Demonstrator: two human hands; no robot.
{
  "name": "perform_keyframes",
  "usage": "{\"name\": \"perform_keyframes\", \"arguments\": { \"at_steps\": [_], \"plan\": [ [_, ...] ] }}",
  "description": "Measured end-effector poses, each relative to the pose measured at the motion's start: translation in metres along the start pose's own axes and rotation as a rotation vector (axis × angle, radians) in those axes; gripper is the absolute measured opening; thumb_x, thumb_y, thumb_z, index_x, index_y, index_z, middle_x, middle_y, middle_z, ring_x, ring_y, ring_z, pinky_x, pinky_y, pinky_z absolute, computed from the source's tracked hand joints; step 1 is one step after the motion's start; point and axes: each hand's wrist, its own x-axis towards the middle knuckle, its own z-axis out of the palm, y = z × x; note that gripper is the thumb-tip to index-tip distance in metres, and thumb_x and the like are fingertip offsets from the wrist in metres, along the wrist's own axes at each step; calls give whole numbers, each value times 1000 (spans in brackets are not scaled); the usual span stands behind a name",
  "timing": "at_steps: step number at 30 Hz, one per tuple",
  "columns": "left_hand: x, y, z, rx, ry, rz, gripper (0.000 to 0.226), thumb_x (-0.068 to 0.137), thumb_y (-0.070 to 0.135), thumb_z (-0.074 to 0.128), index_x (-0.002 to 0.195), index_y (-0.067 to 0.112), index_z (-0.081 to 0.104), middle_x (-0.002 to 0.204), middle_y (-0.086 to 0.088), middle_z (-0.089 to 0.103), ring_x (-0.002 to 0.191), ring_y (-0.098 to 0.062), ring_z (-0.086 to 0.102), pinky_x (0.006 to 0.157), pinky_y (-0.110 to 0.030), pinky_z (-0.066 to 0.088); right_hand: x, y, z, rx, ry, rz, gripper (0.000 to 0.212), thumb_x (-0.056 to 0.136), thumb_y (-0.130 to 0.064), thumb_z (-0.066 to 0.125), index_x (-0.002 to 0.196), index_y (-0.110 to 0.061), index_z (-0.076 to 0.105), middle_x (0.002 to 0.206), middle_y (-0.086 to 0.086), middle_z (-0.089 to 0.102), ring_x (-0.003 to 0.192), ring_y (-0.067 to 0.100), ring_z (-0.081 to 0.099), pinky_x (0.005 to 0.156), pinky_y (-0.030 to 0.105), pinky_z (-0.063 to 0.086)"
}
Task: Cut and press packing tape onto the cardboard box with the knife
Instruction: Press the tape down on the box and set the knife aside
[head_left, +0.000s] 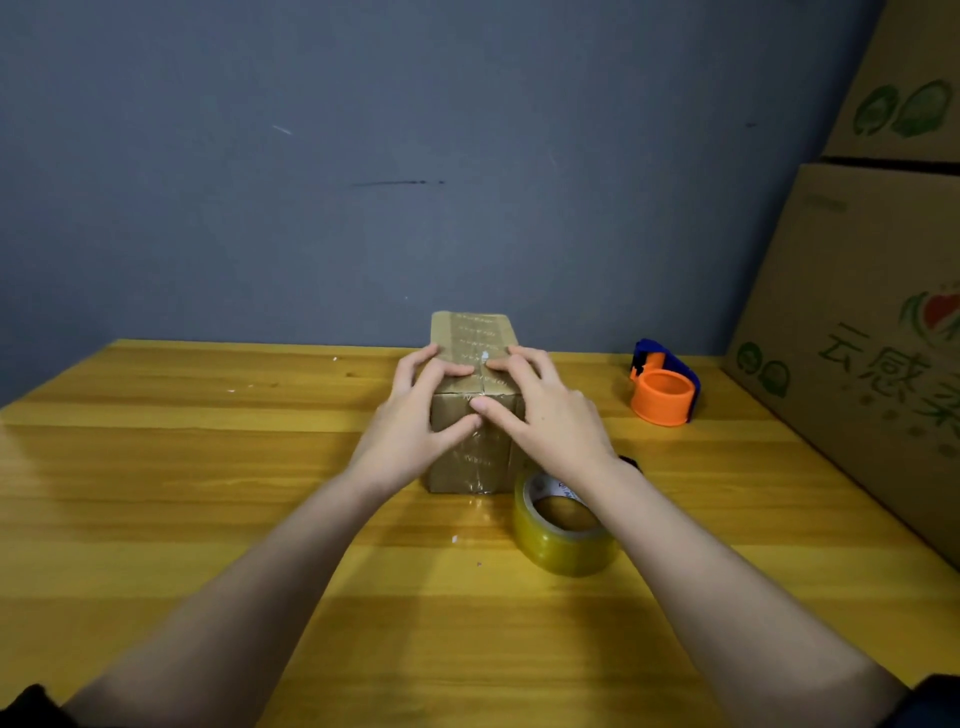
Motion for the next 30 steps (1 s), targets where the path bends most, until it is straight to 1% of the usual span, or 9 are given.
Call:
{"name": "perform_keyframes", "arguments": {
  "at_steps": [3, 7, 11, 16, 18, 20, 22, 25, 30],
  "plan": [
    [-1, -1, -1, 59, -30, 21, 64, 74, 37, 77, 129, 33, 46, 151, 5, 23, 131, -16, 45, 100, -34, 43, 1, 3, 0, -5, -18, -7, 59, 83, -69, 44, 132, -38, 37, 146, -11, 29, 102, 29, 63, 82, 41, 50],
    [-3, -5, 0, 157, -37, 68, 76, 69, 39, 80, 134, 30, 42, 152, 2, 20, 131, -19, 45, 98, -34, 46, 0, 7, 0, -89, -58, -51, 74, 74, -68, 58, 136, -38, 32, 150, -10, 24, 101, 29, 64, 80, 42, 50],
    [-3, -6, 0, 210, -40, 92, 81, 67, 43, 80, 136, 28, 39, 153, 0, 19, 131, -19, 46, 95, -34, 48, 0, 7, 0, -99, -60, -67, 80, 71, -66, 63, 138, -37, 30, 151, -10, 22, 103, 28, 63, 81, 41, 50],
    [-2, -5, -6, 235, -108, 99, 84, 67, 44, 80, 138, 30, 36, 154, 2, 17, 132, -20, 44, 98, -34, 46, 1, 11, -1, -116, -93, -96, 86, 69, -63, 68, 139, -37, 27, 152, -10, 18, 107, 28, 62, 84, 43, 50],
    [-2, -2, -9, 251, -94, 91, 74, 72, 54, 70, 135, 33, 39, 153, 5, 21, 131, -18, 44, 99, -34, 45, 0, 12, -2, -100, -93, -101, 79, 73, -64, 63, 139, -38, 27, 152, -12, 18, 109, 26, 61, 84, 42, 50],
    [-1, 2, -7, 209, -33, 89, 62, 76, 65, 51, 128, 32, 48, 150, 5, 33, 133, -17, 41, 105, -36, 41, 0, 14, -3, -11, -83, -77, 61, 83, -65, 47, 137, -42, 31, 151, -16, 21, 113, 21, 58, 85, 39, 48],
    [2, 4, -1, 133, 33, 100, 58, 80, 65, 39, 119, 27, 56, 143, 5, 45, 136, -16, 37, 111, -37, 35, -2, 14, -2, 138, -53, -30, 47, 90, -62, 34, 133, -45, 38, 149, -20, 26, 116, 14, 54, 88, 38, 45],
    [6, 1, 4, 87, 75, 107, 52, 84, 60, 40, 116, 25, 60, 140, 6, 52, 139, -15, 36, 113, -39, 33, 0, 14, -1, 146, -14, -32, 44, 92, -61, 30, 131, -45, 42, 146, -20, 31, 117, 14, 54, 89, 39, 46],
    [4, -12, -2, 145, 13, 183, 58, 82, 62, 42, 126, 27, 56, 144, 6, 47, 140, -16, 34, 115, -37, 30, 1, 20, -1, 42, -43, -103, 48, 90, -64, 31, 134, -46, 34, 148, -18, 26, 110, 20, 60, 84, 38, 49]
  ]
}}
